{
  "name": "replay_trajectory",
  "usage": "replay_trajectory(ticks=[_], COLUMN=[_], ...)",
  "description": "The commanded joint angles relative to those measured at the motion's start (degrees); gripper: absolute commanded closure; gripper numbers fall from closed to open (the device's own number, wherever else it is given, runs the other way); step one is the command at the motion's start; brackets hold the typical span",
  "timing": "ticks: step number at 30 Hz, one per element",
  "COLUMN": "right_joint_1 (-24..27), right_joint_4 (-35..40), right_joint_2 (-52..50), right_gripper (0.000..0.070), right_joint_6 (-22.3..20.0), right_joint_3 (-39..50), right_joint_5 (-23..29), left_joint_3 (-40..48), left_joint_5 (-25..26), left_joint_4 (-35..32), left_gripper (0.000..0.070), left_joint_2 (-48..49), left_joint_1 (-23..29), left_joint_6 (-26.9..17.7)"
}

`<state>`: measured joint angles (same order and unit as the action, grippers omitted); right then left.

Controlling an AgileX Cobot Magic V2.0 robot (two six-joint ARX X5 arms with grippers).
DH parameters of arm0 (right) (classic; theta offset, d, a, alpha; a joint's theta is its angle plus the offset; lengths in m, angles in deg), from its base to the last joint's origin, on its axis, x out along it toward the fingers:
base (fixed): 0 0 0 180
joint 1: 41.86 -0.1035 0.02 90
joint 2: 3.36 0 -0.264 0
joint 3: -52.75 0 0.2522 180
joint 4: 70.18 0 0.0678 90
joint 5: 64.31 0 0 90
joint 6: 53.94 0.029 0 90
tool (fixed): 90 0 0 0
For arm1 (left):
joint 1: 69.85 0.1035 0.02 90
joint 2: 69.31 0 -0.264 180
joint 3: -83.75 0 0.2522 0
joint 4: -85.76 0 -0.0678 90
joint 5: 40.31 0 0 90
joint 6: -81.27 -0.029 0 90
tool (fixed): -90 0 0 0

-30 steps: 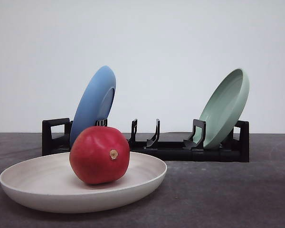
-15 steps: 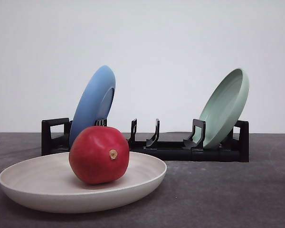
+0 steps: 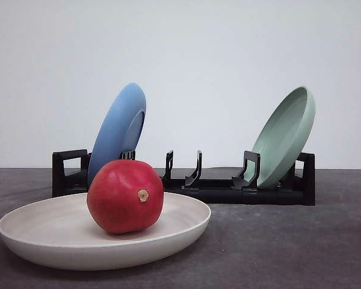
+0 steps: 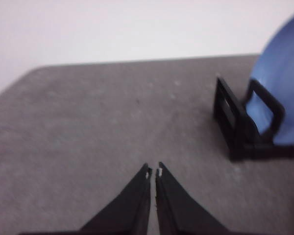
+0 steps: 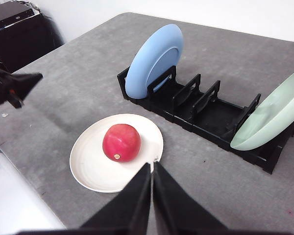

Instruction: Place pomegranate in white plate

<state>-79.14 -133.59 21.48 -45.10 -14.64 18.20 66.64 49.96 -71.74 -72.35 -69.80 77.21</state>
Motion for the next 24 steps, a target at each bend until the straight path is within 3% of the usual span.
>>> replay_trajectory(ticks=[1, 8, 24], right_joint_1=[-0.4, -0.4, -0.4], right_joint_4=[0.5, 0.5, 0.5], right_joint_2=[0.1, 0.1, 0.1], right_gripper=[0.07, 0.07, 0.07], right_joint_6=[-0.3, -0.3, -0.3], right_joint_3=[-0.3, -0.3, -0.3], right_joint_5=[0.0, 0.0, 0.0], left_joint_3=[0.6, 2.7, 2.7], left_joint_5=[1.3, 1.5, -3.5], left_joint_4=[-0.9, 0.1, 2.0], left_gripper=[0.07, 0.07, 0.07], left_joint_2=[1.1, 2.9, 2.9], left_joint_1=[0.8, 1.2, 0.7], left_joint_6=[-0.9, -0.9, -1.3])
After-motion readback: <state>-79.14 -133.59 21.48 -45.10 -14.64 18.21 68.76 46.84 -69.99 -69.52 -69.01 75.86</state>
